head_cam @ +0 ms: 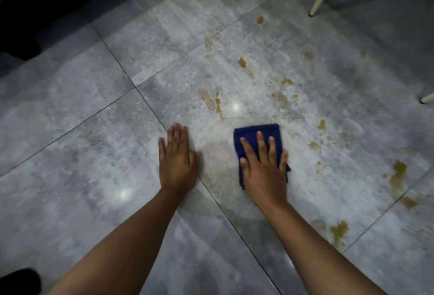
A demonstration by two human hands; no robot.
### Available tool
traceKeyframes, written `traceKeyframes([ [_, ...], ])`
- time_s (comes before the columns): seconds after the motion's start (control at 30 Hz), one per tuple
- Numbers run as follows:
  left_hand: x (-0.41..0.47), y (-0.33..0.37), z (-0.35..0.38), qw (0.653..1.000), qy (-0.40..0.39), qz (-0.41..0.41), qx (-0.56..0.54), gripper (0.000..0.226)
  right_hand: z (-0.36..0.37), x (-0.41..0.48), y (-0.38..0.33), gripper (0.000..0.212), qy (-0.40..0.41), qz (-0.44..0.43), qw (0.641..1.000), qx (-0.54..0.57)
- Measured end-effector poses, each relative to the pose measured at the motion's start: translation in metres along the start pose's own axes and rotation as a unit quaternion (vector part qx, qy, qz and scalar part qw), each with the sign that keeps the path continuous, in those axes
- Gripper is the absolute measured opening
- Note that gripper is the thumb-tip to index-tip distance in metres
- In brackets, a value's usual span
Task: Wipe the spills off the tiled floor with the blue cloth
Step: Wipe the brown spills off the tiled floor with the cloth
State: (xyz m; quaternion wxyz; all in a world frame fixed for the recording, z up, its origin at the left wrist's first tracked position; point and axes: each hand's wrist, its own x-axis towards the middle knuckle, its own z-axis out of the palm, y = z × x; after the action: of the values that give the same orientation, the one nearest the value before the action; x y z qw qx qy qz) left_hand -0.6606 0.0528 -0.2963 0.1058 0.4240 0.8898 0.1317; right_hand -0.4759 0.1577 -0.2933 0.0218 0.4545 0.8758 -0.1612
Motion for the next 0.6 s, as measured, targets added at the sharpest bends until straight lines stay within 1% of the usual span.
traceKeyframes([
  [0.1, 0.0, 0.0, -0.001, 1.0, 0.002, -0.001, 0.004, 0.069, 0.005, -0.059, -0.001, 0.052, 0.01, 0.04, 0.999, 0.005],
  [0.17, 0.0, 0.0, 0.0, 1.0, 0.005, -0.001, 0.007, 0.068, 0.012, -0.077, -0.021, 0.052, 0.003, 0.018, 1.0, 0.012],
  [0.27, -0.002, -0.001, 0.002, 1.0, 0.007, 0.006, 0.011, 0.066, 0.017, -0.053, -0.045, 0.051, -0.001, -0.04, 0.999, 0.016],
  [0.33, -0.003, 0.001, 0.002, 1.0, 0.008, 0.006, 0.012, 0.067, 0.007, -0.024, -0.033, 0.053, -0.012, -0.041, 0.999, 0.013],
  [0.4, -0.006, 0.007, -0.001, 1.0, 0.008, -0.002, 0.001, 0.068, -0.004, -0.01, -0.001, 0.057, -0.028, 0.012, 0.999, 0.014],
  [0.47, -0.01, 0.027, -0.004, 1.0, 0.001, 0.018, -0.012, 0.066, -0.009, -0.024, 0.039, 0.058, 0.013, 0.099, 0.995, 0.011],
  [0.53, -0.02, 0.062, 0.0, 0.995, -0.046, 0.087, -0.017, 0.065, -0.009, -0.061, 0.067, 0.057, 0.054, 0.18, 0.982, 0.02],
  [0.6, -0.035, 0.103, 0.017, 0.979, -0.095, 0.182, 0.001, 0.065, -0.004, -0.11, 0.068, 0.057, 0.063, 0.231, 0.97, 0.033],
])
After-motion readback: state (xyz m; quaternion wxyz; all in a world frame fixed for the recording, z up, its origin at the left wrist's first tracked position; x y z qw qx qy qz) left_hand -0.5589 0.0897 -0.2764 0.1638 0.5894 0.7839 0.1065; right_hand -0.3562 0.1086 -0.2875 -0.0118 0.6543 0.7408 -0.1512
